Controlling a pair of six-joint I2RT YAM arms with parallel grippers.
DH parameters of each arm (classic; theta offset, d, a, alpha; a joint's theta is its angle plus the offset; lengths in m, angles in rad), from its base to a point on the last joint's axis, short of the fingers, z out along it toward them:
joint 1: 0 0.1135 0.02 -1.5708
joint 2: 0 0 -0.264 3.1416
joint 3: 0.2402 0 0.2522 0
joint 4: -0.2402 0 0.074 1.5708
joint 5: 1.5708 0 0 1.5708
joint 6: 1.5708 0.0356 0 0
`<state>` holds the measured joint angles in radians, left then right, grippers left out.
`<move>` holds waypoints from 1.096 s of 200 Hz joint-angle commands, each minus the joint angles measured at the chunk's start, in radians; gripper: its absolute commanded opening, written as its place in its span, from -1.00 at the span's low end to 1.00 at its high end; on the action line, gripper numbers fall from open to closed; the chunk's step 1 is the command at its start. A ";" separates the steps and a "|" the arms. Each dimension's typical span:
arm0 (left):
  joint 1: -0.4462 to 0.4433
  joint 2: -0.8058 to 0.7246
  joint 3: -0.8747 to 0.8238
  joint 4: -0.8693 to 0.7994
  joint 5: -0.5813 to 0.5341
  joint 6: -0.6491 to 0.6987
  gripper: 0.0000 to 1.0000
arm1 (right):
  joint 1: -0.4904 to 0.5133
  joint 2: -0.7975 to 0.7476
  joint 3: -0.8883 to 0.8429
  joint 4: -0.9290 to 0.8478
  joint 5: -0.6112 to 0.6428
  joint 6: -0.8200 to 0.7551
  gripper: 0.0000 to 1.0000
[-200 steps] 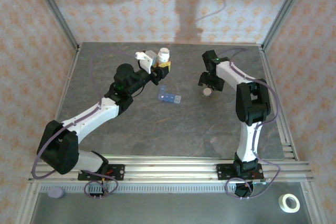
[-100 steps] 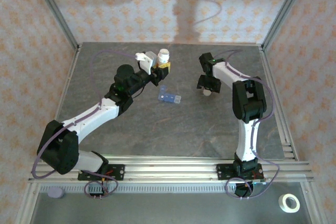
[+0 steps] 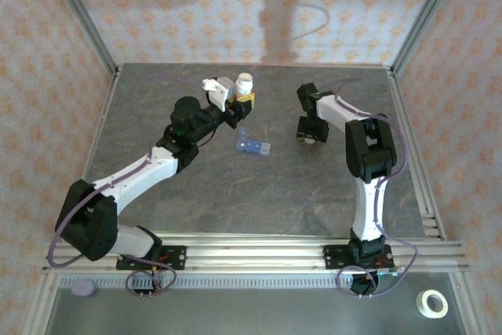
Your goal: Sort the pills into containers
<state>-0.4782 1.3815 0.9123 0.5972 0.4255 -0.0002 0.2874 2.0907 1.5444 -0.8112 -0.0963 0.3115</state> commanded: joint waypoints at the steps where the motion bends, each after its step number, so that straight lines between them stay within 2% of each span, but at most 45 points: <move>1: -0.011 0.008 -0.009 0.057 -0.021 0.005 -1.00 | 0.008 0.021 -0.010 -0.002 0.012 -0.005 0.05; 47: -0.012 0.014 -0.024 0.055 -0.022 0.013 -1.00 | 0.008 0.004 -0.016 0.005 0.001 -0.009 -0.19; 98: -0.011 0.034 -0.069 0.108 -0.025 0.061 -1.00 | 0.029 -0.119 0.019 -0.019 -0.041 -0.011 -0.21; 119: -0.011 0.054 -0.083 0.145 -0.017 0.073 -1.00 | 0.055 -0.174 0.099 -0.062 -0.073 -0.024 -0.21; 167: -0.012 0.166 -0.168 0.453 -0.014 0.078 -1.00 | 0.085 -0.259 0.334 -0.167 -0.172 -0.051 -0.20; 219: -0.009 0.243 -0.170 0.467 0.030 0.145 -1.00 | 0.087 -0.243 0.538 -0.278 -0.343 -0.098 -0.20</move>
<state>-0.4782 1.6104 0.7441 0.9657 0.4191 0.0860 0.3759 1.8294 2.0197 -0.9764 -0.3321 0.2554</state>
